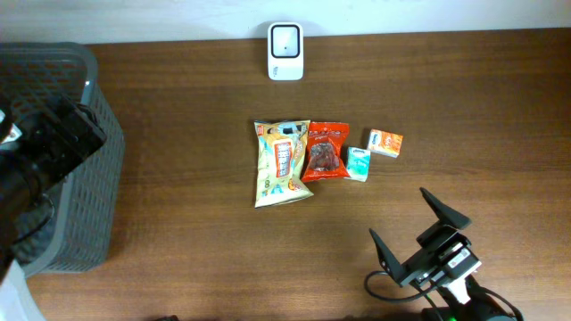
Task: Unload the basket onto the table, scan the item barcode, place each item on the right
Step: 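Reach the right gripper to the red candy bag and grasp it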
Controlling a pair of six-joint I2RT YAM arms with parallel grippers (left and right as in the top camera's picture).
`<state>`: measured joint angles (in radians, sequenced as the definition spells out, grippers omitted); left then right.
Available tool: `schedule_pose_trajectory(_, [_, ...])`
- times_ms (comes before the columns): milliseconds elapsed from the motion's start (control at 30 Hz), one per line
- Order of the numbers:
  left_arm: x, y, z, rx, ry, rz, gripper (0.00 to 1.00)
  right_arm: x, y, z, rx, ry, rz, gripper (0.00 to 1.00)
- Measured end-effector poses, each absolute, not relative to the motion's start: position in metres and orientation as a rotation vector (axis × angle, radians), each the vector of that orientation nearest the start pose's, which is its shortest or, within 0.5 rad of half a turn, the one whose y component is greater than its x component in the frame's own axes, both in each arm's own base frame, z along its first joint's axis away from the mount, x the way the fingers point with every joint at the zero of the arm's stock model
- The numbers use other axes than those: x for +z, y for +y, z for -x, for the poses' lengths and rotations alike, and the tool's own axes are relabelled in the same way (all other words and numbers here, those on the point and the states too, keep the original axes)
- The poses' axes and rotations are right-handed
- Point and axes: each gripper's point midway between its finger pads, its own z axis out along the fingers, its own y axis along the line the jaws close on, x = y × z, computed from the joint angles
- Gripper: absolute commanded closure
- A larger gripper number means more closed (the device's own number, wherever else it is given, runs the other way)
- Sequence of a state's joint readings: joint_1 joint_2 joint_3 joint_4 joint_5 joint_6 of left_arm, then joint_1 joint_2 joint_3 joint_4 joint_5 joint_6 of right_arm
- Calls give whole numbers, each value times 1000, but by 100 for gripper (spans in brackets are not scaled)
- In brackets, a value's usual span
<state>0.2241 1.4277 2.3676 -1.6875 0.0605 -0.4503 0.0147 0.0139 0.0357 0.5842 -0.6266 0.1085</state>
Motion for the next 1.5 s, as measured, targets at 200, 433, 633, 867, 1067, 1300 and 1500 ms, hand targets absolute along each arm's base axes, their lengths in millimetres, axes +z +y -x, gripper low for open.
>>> schedule_pose_trajectory(200, [441, 48, -254, -182, 2202, 741, 1, 339, 103, -178, 411, 1139, 536, 1])
schedule_pose_trajectory(433, [441, 48, -254, -177, 2201, 742, 1, 373, 117, -205, 560, 1619, 626, 2])
schedule_pose_trajectory(633, [441, 48, -254, -177, 2201, 742, 1, 386, 156, -223, 1041, 1729, 772, 0])
schedule_pose_trajectory(867, [441, 48, -254, -177, 2201, 742, 1, 318, 182, -282, 1243, 2120, 503, 16])
schedule_pose_trajectory(1067, [442, 49, -253, -175, 2199, 744, 1, 258, 203, -302, 826, 2579, 375, 72])
schedule_pose_trajectory(1300, [442, 49, -253, -173, 2198, 745, 1, 203, 258, -363, 594, 2700, 379, 96])
schedule_pose_trajectory(1500, [442, 49, -253, -173, 2198, 745, 1, 135, 268, -385, 532, 2814, 306, 96])
